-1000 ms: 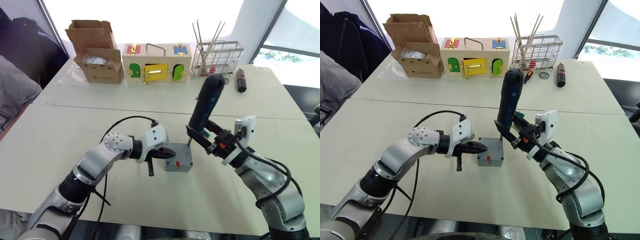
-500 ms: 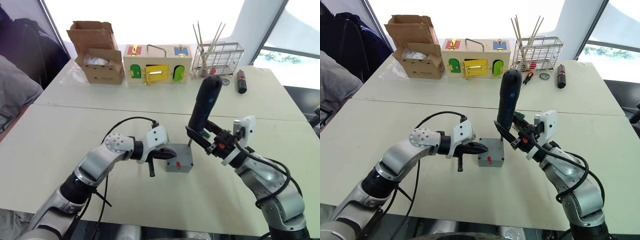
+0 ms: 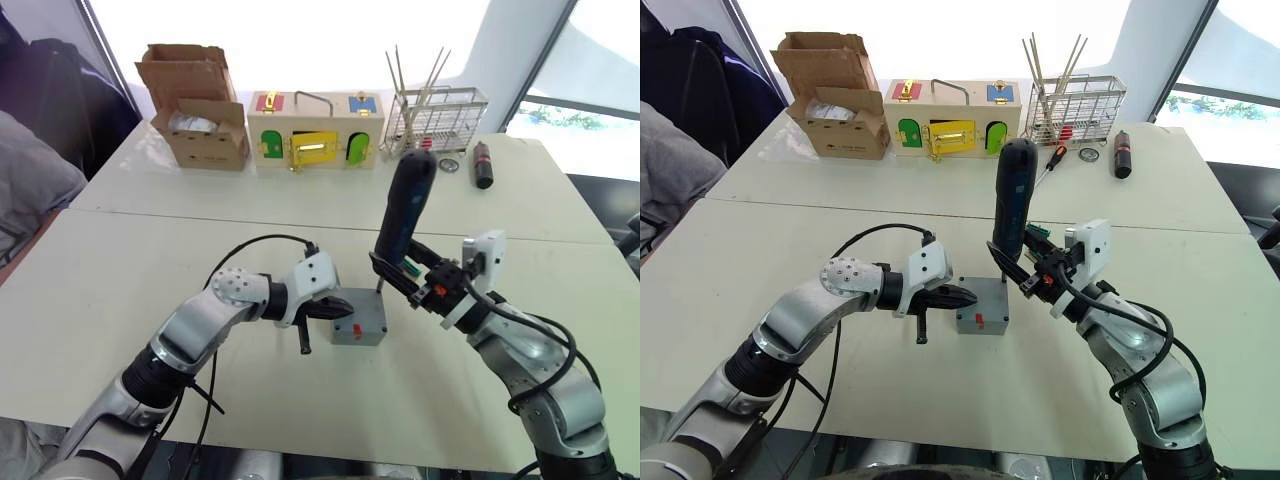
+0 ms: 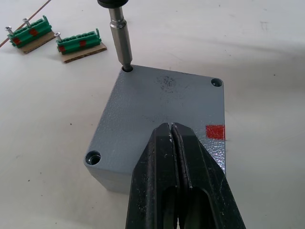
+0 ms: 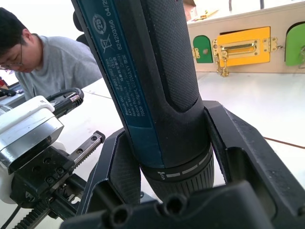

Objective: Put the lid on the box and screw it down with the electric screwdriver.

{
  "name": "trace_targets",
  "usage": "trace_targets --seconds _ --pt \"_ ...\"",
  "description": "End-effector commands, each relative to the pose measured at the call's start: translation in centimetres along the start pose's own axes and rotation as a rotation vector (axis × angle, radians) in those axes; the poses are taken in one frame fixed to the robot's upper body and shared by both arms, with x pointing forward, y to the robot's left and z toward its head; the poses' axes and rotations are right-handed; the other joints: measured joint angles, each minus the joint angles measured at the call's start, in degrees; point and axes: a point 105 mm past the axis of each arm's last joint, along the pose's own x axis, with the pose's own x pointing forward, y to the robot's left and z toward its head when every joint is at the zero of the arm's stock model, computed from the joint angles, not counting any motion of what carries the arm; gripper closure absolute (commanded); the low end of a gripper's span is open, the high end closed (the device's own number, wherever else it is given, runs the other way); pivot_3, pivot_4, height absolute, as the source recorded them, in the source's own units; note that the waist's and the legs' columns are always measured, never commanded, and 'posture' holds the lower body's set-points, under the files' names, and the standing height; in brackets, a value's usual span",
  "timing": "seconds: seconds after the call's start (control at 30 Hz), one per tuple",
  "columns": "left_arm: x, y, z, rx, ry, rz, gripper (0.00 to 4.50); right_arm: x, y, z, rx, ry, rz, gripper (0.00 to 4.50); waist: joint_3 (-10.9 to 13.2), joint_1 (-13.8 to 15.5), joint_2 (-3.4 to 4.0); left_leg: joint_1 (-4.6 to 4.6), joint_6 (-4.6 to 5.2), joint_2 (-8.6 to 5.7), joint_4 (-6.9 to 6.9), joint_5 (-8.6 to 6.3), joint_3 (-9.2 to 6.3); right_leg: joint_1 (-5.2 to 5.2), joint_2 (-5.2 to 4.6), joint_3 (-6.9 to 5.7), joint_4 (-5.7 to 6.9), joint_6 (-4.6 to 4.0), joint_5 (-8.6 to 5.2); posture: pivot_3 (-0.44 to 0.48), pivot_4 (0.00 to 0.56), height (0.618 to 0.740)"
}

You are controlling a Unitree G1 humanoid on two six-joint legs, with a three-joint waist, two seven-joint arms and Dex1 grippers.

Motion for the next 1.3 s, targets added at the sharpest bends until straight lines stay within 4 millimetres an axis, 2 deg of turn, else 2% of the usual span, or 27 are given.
trace_targets --seconds 0.03,0.37,0.5,0.6,0.67,0.73,0.83,0.93,0.97,1.07,1.17,1.3 --pt "0.2 -0.1 -1.0 -0.021 0.037 0.004 4.50 -0.7 0.4 -7.0 0.146 0.281 -0.005 2.74 0.00 0.00 0.00 0.00 0.00 0.00 -0.01 0.00 0.00 0.00 -0.01 0.00 -0.01 -0.02 -0.01 0.000 0.150 0.740" --pt "0.2 -0.1 -1.2 -0.027 0.037 0.006 4.50 -0.8 0.3 -6.5 0.142 0.259 -0.009 2.74 -0.01 0.01 -0.02 -0.01 0.00 -0.02 -0.19 0.00 0.01 0.01 -0.11 -0.04 -0.17 -0.12 -0.06 0.000 0.150 0.740" --pt "0.2 0.0 -1.1 -0.024 0.035 0.008 4.50 -0.7 -0.2 -5.1 0.104 0.208 -0.016 2.74 -0.01 0.05 -0.02 -0.01 0.00 -0.06 -0.33 0.00 0.01 0.05 -0.16 -0.09 -0.37 -0.15 -0.05 0.000 0.150 0.740" --pt "0.2 0.0 -1.0 -0.021 0.031 0.009 4.50 -0.4 -0.9 -2.4 0.061 0.134 -0.017 2.74 0.07 0.03 0.09 -0.02 0.00 -0.08 -0.50 0.00 0.01 0.07 -0.18 -0.11 -0.62 -0.23 0.02 0.000 0.150 0.740" --pt "0.1 0.1 -0.9 -0.014 0.024 0.010 4.50 0.1 -1.1 1.5 0.000 0.034 0.016 2.74 0.29 0.02 0.28 -0.06 0.00 -0.09 -0.50 0.00 0.02 0.06 -0.20 -0.11 -0.71 -0.26 0.06 0.000 0.150 0.740" --pt "-0.1 0.2 -0.8 -0.008 0.018 0.011 4.50 0.4 -0.5 5.6 -0.069 -0.075 0.085 2.74 0.85 0.02 0.55 -0.12 0.01 -0.13 -0.47 0.01 0.04 0.02 -0.23 -0.10 -0.73 -0.31 0.10 0.000 0.150 0.740" --pt "-0.2 0.4 -0.8 -0.018 0.011 0.020 4.50 0.3 -0.1 8.7 -0.108 -0.141 0.138 2.74 1.43 0.12 0.71 -0.34 0.00 -0.14 -0.53 0.05 0.04 -0.24 -0.23 -0.13 -0.72 -0.22 0.18 0.000 0.150 0.740" --pt "-0.3 0.6 -0.8 -0.028 0.000 0.031 4.50 0.1 -0.5 10.4 -0.107 -0.173 0.148 2.74 1.45 0.10 0.75 -1.03 -0.08 -0.14 -0.57 0.11 0.03 -0.93 -0.20 -0.18 -0.67 -0.12 0.23 0.000 0.150 0.740" --pt "-0.4 0.8 -0.6 -0.032 -0.016 0.040 4.50 -0.1 -0.8 11.5 -0.104 -0.200 0.152 2.74 1.45 0.10 0.74 -1.29 -0.61 -0.14 -0.52 0.42 0.01 -1.20 -0.16 -0.21 -0.59 -0.04 0.27 0.000 0.150 0.740" --pt "-1.0 1.4 0.5 -0.019 -0.066 0.072 4.50 -0.4 -2.0 13.8 -0.106 -0.253 0.149 2.74 1.67 0.06 0.75 -1.30 -0.65 -0.15 -0.54 0.45 0.02 -1.22 -0.15 -0.25 -0.56 -0.03 0.27 0.000 0.150 0.740" --pt "-1.7 2.6 2.9 -0.006 -0.164 0.130 4.50 -0.5 -3.6 14.2 -0.071 -0.243 0.114 2.74 2.01 0.10 0.60 -1.30 -0.48 -0.15 -0.50 0.44 0.04 -1.21 -0.14 -0.25 -0.50 -0.03 0.27 0.000 0.150 0.740" --pt "-2.8 3.9 6.7 -0.013 -0.295 0.150 4.50 -0.9 -7.4 13.5 0.053 -0.100 0.009 2.74 2.77 0.27 0.45 -1.34 -0.25 -0.16 -0.20 0.44 0.03 -1.30 -0.17 -0.27 0.01 -0.02 0.28 0.000 0.150 0.740"
